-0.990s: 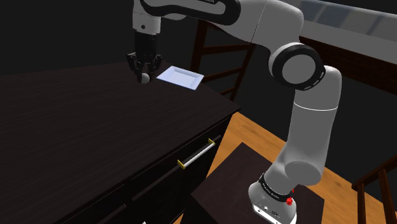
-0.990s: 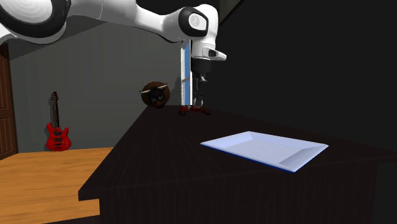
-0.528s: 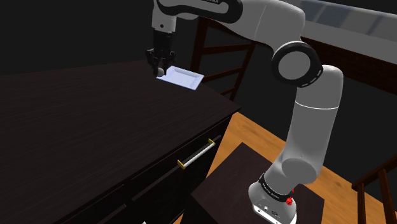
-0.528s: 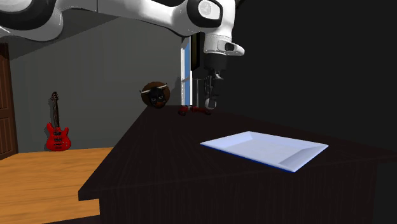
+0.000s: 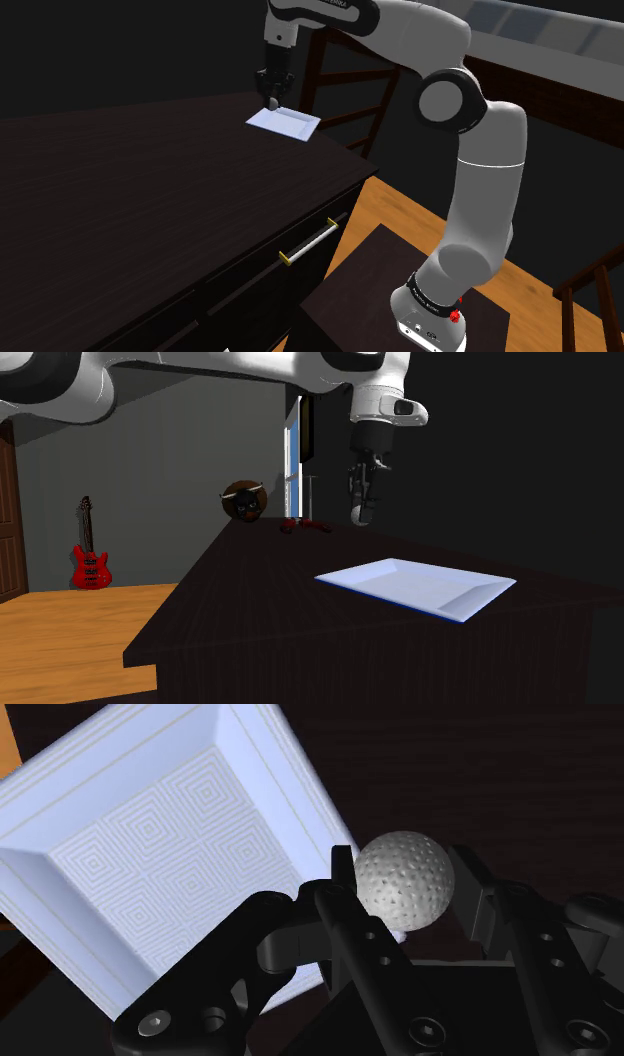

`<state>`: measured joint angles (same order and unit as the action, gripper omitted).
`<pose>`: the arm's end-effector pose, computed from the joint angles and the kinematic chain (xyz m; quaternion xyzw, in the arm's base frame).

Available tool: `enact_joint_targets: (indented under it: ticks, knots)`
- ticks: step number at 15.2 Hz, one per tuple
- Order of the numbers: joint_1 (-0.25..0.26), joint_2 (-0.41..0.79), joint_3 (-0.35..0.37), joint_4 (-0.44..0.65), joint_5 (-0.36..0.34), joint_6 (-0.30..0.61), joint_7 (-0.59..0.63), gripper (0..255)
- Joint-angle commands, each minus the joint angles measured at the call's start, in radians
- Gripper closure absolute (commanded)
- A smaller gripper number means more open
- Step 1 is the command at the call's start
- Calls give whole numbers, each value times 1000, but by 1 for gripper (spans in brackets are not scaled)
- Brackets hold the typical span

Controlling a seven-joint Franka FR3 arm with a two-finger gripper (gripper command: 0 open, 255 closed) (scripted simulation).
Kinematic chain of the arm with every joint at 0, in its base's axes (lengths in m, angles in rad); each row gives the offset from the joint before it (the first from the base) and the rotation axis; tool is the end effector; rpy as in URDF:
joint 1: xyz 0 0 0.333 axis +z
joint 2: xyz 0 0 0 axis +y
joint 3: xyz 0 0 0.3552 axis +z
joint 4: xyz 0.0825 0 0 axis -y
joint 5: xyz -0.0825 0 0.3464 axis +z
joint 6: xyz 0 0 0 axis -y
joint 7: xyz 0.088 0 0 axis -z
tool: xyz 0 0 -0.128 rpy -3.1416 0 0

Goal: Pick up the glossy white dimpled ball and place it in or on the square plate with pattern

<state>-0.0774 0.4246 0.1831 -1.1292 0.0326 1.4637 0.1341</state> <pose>0.6397 0.0434 0.5794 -0.9975 0.0195 0.0476 0.0487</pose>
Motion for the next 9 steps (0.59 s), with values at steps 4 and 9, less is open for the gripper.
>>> enact_joint_targets:
  ticks: [4, 9]
  knots:
    - [-63, 98, -30, 157, -10, -68, -97, 255]
    - [-106, 208, -48, 328, -20, -135, -164, 255]
